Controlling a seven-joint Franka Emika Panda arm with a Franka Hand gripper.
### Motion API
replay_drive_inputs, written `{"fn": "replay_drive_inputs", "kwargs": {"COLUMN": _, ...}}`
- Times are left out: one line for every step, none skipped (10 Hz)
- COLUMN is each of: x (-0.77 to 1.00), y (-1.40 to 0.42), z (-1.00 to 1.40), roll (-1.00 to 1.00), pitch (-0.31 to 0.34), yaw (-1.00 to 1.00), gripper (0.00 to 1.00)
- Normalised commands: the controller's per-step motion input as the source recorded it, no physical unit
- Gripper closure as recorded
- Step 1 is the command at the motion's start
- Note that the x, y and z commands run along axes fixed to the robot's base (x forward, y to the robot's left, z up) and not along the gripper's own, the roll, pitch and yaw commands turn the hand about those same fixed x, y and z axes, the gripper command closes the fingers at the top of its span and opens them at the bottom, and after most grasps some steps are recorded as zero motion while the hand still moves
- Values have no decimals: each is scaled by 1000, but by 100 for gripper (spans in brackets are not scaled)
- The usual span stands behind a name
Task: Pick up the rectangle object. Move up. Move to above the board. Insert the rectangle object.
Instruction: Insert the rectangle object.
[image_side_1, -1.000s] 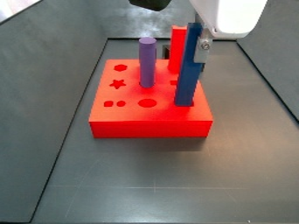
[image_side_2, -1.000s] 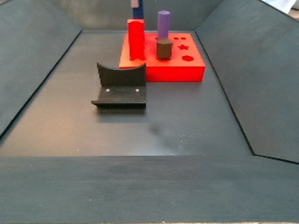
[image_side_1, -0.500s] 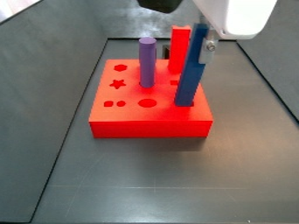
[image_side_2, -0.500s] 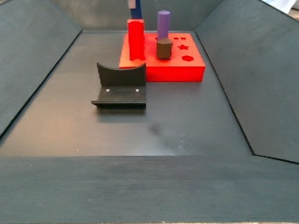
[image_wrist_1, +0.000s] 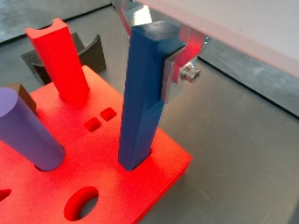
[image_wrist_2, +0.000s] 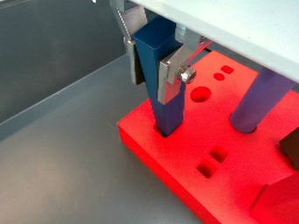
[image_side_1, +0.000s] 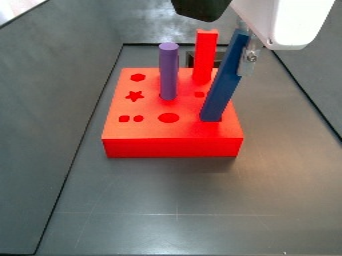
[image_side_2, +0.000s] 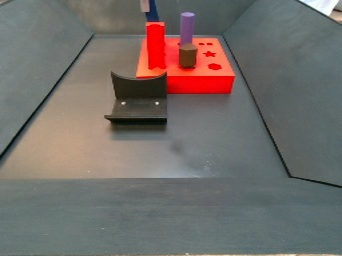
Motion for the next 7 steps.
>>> {"fn": "replay_drive_inputs", "kwargs": {"x": -174, "y": 0, "z": 0, "roll": -196, "pitch": -156, "yaw": 0, "gripper": 100}}
{"fn": "replay_drive_inputs", "kwargs": {"x": -197, "y": 0, "z": 40, "roll": -177, "pitch": -226, "yaw": -17, "gripper": 100}}
{"fn": "replay_drive_inputs", "kwargs": {"x": -331, "y": -14, "z": 114, "roll": -91, "pitch": -423, "yaw": -63, "gripper": 100}}
{"fn": "replay_drive_inputs", "kwargs": {"x": -371, "y": -23, "z": 0, "roll": -6, "pitch": -500, "yaw": -34, "gripper": 100}}
{"fn": "replay_drive_inputs", "kwargs": {"x": -266, "y": -40, "z": 0, "roll": 0, "pitch": -500, "yaw": -3, "gripper": 100}}
{"fn": "replay_drive_inputs", "kwargs": {"x": -211, "y": -57, "z": -17, "roll": 0, "pitch": -500, "yaw": -11, "gripper": 100}}
{"fn": "replay_drive_inputs", "kwargs": {"x": -189, "y": -86, "z": -246, "roll": 69, "pitch": -481, "yaw": -40, "gripper": 100}}
